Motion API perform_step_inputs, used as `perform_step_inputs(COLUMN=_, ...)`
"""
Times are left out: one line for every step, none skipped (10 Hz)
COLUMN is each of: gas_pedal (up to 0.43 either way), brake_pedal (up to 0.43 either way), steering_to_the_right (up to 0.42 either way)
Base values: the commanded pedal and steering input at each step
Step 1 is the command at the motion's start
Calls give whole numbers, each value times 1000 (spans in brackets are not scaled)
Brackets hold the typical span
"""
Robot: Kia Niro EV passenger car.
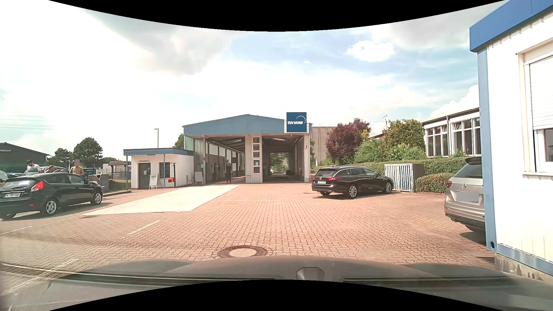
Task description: Follow the waypoints while adhering to traffic rules and regulations
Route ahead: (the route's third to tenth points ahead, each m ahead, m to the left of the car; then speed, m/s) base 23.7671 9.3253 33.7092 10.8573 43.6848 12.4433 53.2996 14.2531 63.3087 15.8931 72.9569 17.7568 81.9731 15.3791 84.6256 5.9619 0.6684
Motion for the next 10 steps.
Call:
perform_step_inputs(gas_pedal=0, brake_pedal=43, steering_to_the_right=-359)
perform_step_inputs(gas_pedal=0, brake_pedal=37, steering_to_the_right=-371)
perform_step_inputs(gas_pedal=0, brake_pedal=43, steering_to_the_right=-381)
perform_step_inputs(gas_pedal=0, brake_pedal=37, steering_to_the_right=-388)
perform_step_inputs(gas_pedal=0, brake_pedal=37, steering_to_the_right=-388)
perform_step_inputs(gas_pedal=0, brake_pedal=30, steering_to_the_right=-388)
perform_step_inputs(gas_pedal=0, brake_pedal=0, steering_to_the_right=-388)
perform_step_inputs(gas_pedal=0, brake_pedal=0, steering_to_the_right=-387)
perform_step_inputs(gas_pedal=0, brake_pedal=0, steering_to_the_right=-388)
perform_step_inputs(gas_pedal=0, brake_pedal=0, steering_to_the_right=-386)
